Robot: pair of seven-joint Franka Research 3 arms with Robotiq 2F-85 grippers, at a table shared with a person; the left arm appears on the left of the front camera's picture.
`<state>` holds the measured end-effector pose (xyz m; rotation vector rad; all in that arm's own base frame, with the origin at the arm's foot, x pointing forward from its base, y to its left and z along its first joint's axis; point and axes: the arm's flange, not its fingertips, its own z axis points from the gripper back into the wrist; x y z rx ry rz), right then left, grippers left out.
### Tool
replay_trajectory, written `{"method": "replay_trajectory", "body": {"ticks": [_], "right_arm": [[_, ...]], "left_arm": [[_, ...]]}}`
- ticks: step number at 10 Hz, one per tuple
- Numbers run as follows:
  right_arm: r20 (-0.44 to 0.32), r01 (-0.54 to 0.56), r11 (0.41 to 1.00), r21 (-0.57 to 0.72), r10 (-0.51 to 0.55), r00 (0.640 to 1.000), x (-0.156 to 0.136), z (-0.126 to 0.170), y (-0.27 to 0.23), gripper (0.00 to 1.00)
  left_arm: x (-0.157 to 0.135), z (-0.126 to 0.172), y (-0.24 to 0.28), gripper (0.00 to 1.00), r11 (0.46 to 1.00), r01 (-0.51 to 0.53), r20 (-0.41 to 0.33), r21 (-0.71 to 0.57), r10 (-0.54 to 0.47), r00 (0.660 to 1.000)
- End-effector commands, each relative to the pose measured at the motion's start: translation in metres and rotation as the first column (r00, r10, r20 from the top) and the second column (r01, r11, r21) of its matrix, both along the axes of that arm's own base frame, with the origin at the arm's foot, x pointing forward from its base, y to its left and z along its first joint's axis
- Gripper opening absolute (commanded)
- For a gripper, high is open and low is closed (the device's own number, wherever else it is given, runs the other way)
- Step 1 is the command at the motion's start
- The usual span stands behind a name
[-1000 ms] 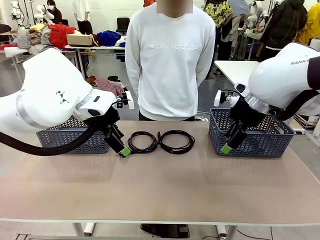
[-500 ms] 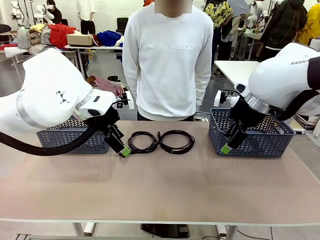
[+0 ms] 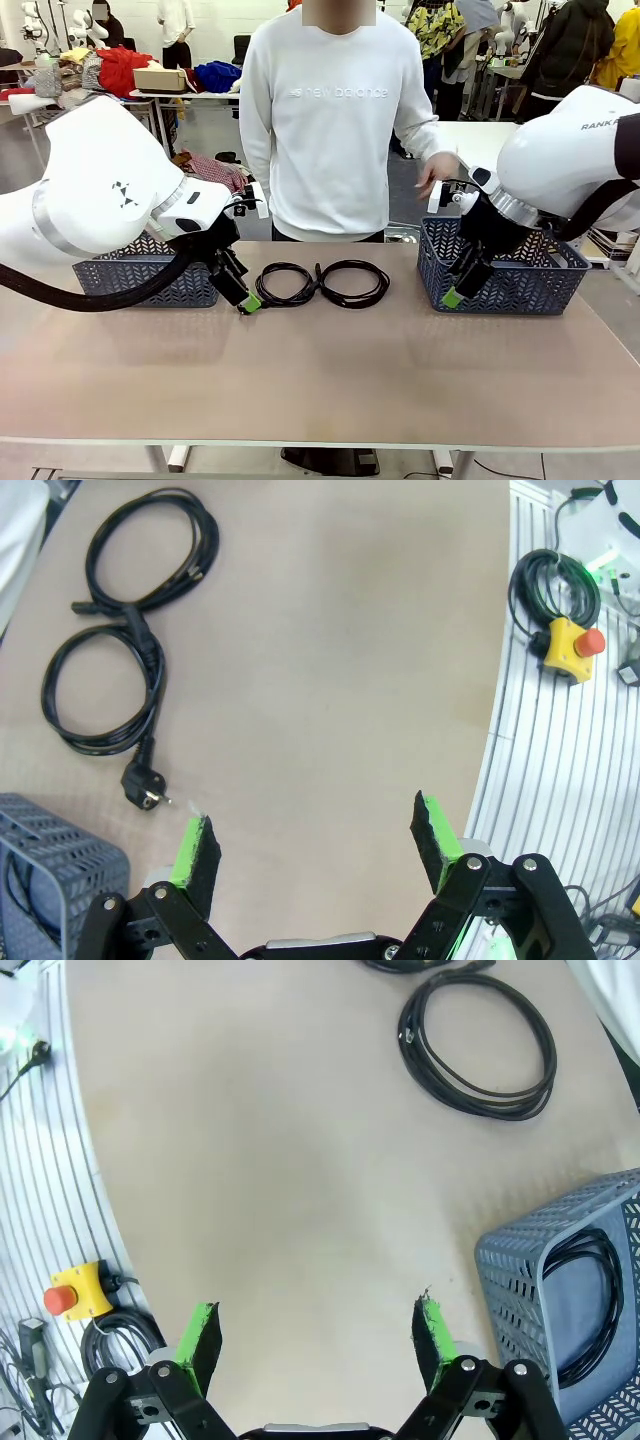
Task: Organize the cables according to human instructions.
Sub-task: Pick up a bundle of cables and place it in the basket indicated by the human.
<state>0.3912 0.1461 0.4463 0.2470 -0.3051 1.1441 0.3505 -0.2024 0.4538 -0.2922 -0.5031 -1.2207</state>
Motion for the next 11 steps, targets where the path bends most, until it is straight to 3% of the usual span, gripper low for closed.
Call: {"method": "replay_trajectory", "body": {"ticks": [1,11], "right_arm": [[0.001,0.004,1.0,0.003,-0.004,1.0,0.0018,0.0008,-0.0004,1.0],[0.001,0.004,1.0,0.003,-0.004,1.0,0.0018,0.0008,-0.0004,1.0]], "left_arm": [[-0.0011,-0.0017,0.0016,1.0,1.0,-0.005,0.002,0.001,0.005,1.0],[-0.0011,-0.0017,0.0016,1.0,1.0,-0.005,0.002,0.001,0.005,1.0]]}}
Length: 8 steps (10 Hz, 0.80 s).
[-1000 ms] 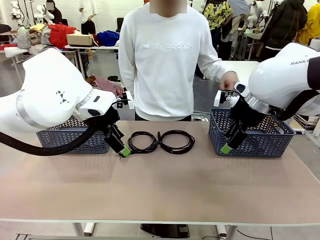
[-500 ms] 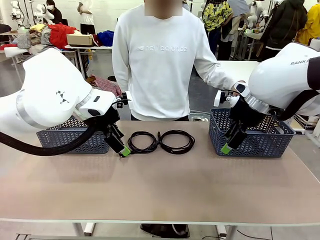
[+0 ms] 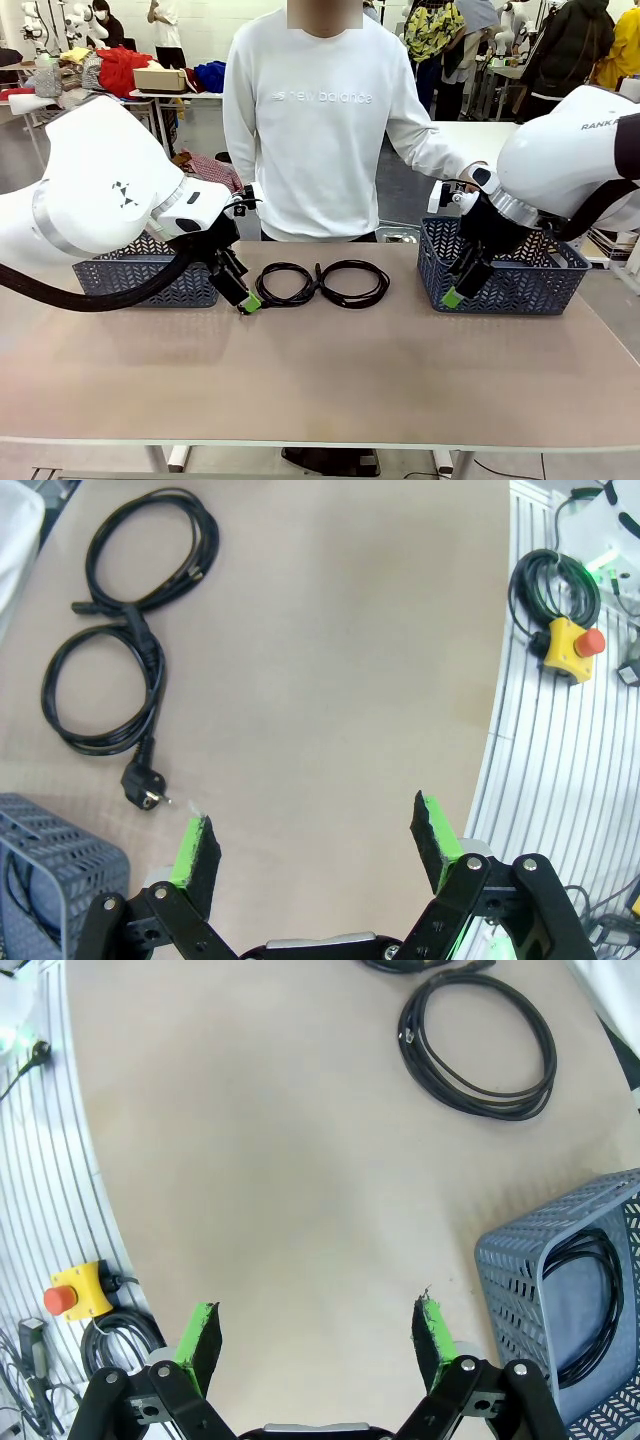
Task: Organize the cables according to human instructions.
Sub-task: Pick up a bundle of cables and place it in the basket indicated by the human.
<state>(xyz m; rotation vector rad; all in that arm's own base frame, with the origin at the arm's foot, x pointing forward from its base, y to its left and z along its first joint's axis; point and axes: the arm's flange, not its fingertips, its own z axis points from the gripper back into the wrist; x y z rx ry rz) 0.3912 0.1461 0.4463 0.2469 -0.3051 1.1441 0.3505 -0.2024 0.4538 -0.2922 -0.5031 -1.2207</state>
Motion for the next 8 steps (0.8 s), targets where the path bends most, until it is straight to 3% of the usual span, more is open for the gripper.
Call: {"method": "replay_trajectory", "body": {"ticks": [1,5,8], "right_arm": [[0.0,0.0,1.0,0.0,0.0,1.0,0.0,0.0,0.0,1.0],[-0.074,0.012,0.999,-0.047,-0.015,0.997,0.042,0.007,0.044,1.0],[-0.12,0.101,0.985,-0.139,-0.118,0.986,0.078,0.001,0.085,1.0]], "left_arm": [[-0.001,-0.002,0.002,1.0,1.0,-0.005,0.002,0.001,0.005,1.0],[-0.001,-0.002,0.002,1.0,1.0,-0.005,0.002,0.001,0.005,1.0],[-0.001,-0.002,0.002,1.0,1.0,-0.005,0.002,0.001,0.005,1.0]]}}
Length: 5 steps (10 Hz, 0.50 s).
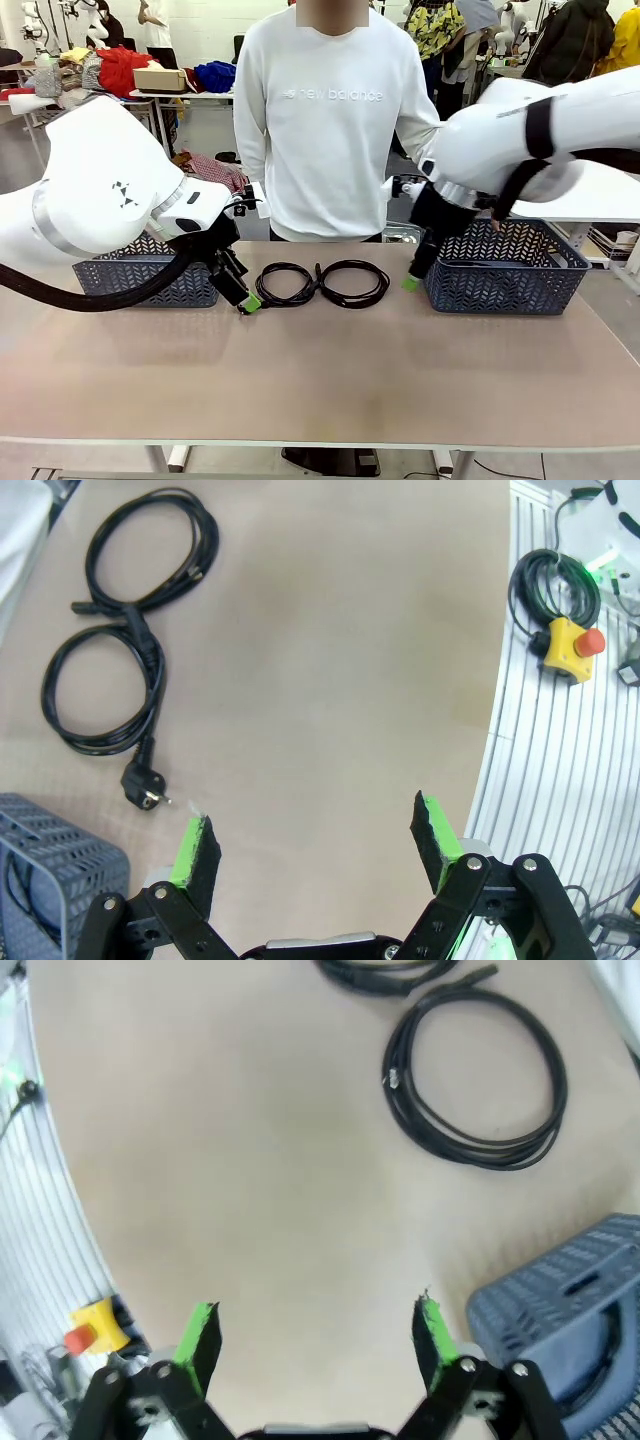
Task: Organize the cables according to human instructions.
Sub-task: Pick up a bundle of cables and place it in the basket indicated by the human.
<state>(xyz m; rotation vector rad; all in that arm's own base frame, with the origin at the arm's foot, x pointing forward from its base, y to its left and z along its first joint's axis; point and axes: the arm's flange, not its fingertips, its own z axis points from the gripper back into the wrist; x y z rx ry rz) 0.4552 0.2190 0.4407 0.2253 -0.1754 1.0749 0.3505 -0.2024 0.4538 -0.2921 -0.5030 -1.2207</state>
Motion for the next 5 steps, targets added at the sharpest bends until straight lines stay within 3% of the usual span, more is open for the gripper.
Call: {"method": "replay_trajectory", "body": {"ticks": [1,5], "right_arm": [[-0.015,0.081,0.993,-0.09,-0.083,0.996,0.023,0.002,0.027,1.0],[0.013,0.152,0.975,-0.162,-0.152,0.988,0.053,-0.029,0.071,1.0]], "left_arm": [[-0.001,-0.002,0.002,1.0,1.0,-0.005,0.002,0.0,0.005,1.0],[-0.001,-0.002,0.002,1.0,1.0,-0.005,0.002,0.0,0.005,1.0]]}}
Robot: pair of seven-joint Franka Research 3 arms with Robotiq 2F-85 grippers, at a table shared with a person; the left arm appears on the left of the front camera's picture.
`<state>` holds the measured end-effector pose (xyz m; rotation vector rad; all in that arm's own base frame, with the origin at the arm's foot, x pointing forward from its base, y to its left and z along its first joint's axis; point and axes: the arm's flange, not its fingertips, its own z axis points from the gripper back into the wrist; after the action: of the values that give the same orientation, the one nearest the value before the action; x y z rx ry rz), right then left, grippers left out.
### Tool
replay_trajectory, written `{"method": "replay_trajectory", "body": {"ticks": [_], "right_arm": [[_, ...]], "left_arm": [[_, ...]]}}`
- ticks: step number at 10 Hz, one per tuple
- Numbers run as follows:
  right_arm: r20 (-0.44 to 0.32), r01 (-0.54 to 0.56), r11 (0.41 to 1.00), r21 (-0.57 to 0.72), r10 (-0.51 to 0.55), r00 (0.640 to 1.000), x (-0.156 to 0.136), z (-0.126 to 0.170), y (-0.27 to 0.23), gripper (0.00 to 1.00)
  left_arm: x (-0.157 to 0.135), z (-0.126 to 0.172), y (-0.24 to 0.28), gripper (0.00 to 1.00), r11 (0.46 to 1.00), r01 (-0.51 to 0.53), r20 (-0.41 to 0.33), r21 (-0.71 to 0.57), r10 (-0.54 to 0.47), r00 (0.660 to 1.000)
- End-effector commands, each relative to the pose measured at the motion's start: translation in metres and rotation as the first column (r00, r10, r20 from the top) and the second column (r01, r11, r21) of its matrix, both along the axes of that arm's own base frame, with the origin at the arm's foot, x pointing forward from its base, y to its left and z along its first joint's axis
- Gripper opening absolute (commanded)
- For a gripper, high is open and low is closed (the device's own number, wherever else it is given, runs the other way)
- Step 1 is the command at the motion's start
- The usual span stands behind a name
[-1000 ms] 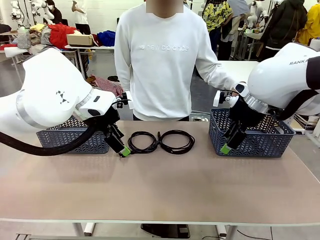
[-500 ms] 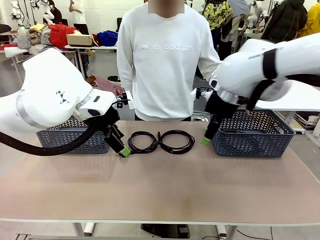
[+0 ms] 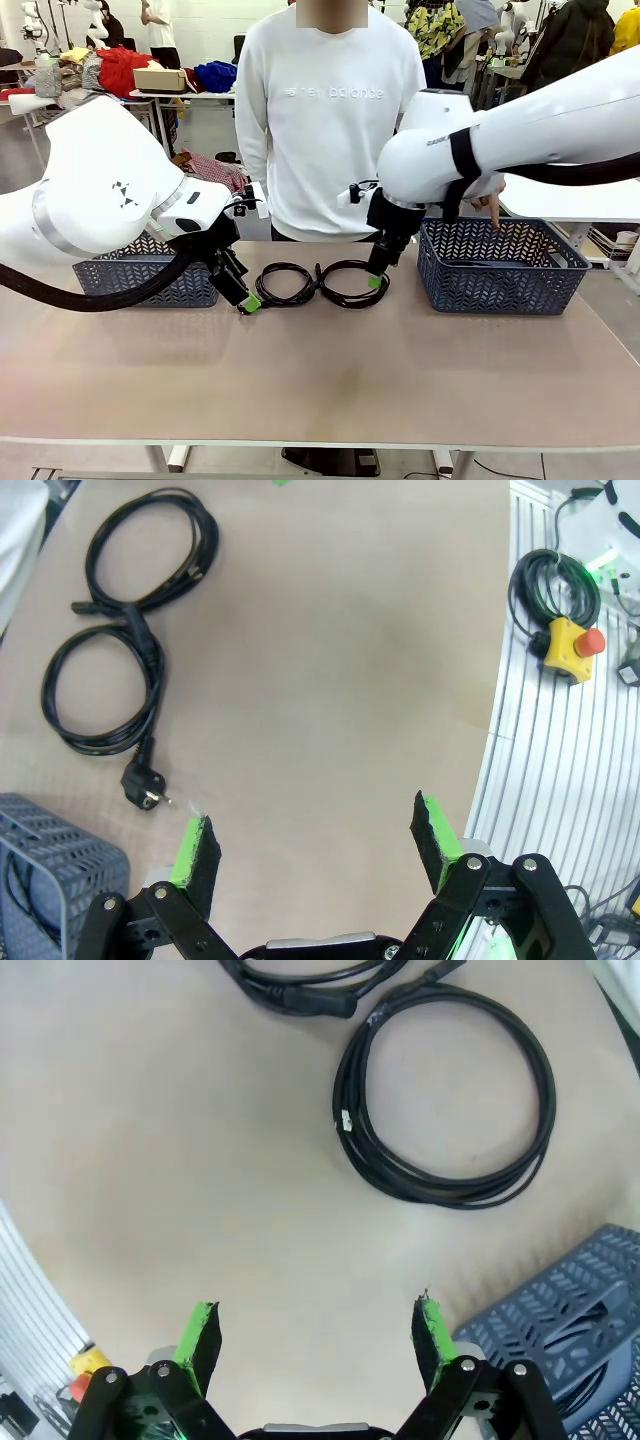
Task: Organize the cables according to human instructions.
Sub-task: Pick up a bundle of cables and place it in the basket indicated by the human.
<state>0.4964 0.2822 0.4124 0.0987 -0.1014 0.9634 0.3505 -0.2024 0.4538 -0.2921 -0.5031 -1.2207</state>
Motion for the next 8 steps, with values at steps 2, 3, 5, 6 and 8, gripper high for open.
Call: {"method": "replay_trajectory", "body": {"ticks": [2,3,5,6,8], "right_arm": [[0.013,0.059,0.998,-0.018,-0.059,0.998,0.023,-0.015,0.018,1.0],[0.007,0.065,0.998,-0.013,-0.065,0.998,0.028,-0.02,0.02,1.0],[-0.004,0.072,0.997,-0.007,-0.072,0.997,0.033,-0.027,0.023,1.0],[-0.008,0.066,0.998,-0.002,-0.066,0.998,0.034,-0.028,0.022,1.0],[-0.022,0.044,0.999,0.002,-0.044,0.999,0.028,-0.03,0.018,1.0]], "left_arm": [[-0.001,-0.002,0.002,1.0,1.0,-0.005,0.002,0.0,0.005,1.0],[-0.001,-0.002,0.002,1.0,1.0,-0.005,0.002,0.0,0.005,1.0],[-0.001,-0.002,0.002,1.0,1.0,-0.005,0.002,0.0,0.005,1.0],[-0.001,-0.002,0.002,1.0,1.0,-0.005,0.002,0.0,0.005,1.0],[-0.001,-0.002,0.002,1.0,1.0,-0.005,0.002,0.0,0.005,1.0]]}}
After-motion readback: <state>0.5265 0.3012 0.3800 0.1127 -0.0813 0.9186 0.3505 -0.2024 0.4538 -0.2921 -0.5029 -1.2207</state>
